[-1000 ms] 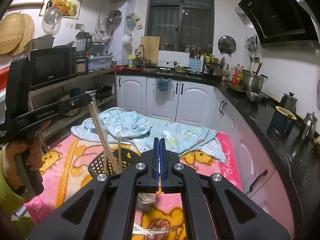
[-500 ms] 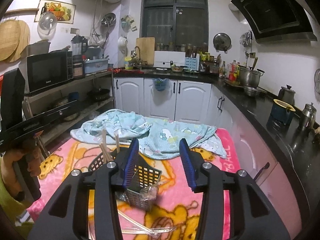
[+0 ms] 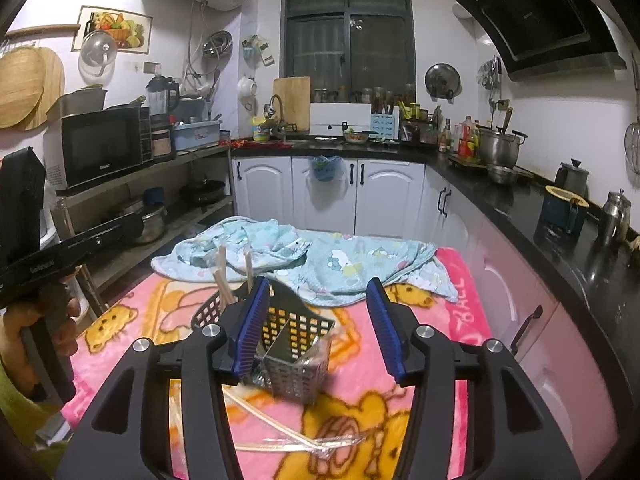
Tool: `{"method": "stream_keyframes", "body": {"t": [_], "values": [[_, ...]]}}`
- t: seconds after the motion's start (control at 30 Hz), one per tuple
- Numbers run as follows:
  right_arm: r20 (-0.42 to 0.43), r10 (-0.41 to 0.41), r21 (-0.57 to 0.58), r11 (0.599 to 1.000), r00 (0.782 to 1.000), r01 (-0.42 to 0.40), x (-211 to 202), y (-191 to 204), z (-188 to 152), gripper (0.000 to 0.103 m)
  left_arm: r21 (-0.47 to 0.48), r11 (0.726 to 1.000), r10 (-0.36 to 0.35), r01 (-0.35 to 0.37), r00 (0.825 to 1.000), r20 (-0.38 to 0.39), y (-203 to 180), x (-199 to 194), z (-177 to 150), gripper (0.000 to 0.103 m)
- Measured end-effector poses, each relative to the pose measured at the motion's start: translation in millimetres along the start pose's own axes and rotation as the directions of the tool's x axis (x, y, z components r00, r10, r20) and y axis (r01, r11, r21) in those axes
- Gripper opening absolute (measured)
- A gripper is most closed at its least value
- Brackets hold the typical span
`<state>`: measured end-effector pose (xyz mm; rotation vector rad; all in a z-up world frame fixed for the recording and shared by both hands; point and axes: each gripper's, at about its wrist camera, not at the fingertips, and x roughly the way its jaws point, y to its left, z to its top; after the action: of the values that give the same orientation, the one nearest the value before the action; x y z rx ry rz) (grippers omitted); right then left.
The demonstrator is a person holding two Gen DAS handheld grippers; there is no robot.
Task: Organize utensils
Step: 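Withdraw both open tools from the caddy and reach toward the chopstick pile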
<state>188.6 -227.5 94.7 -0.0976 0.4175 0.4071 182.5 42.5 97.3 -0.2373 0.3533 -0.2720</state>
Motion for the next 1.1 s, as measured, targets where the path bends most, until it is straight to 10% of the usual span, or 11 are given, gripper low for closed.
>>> {"method": "stream_keyframes", "body": {"t": [1.1], "values": [[-0.081, 0.058, -0.010, 0.998, 0.995, -0.059, -15.1, 33.1, -59.6, 0.058, -0.015, 0.999, 0.037, -0.039, 0.994, -0.105, 11.0, -25.1, -62.6, 0.092]]}}
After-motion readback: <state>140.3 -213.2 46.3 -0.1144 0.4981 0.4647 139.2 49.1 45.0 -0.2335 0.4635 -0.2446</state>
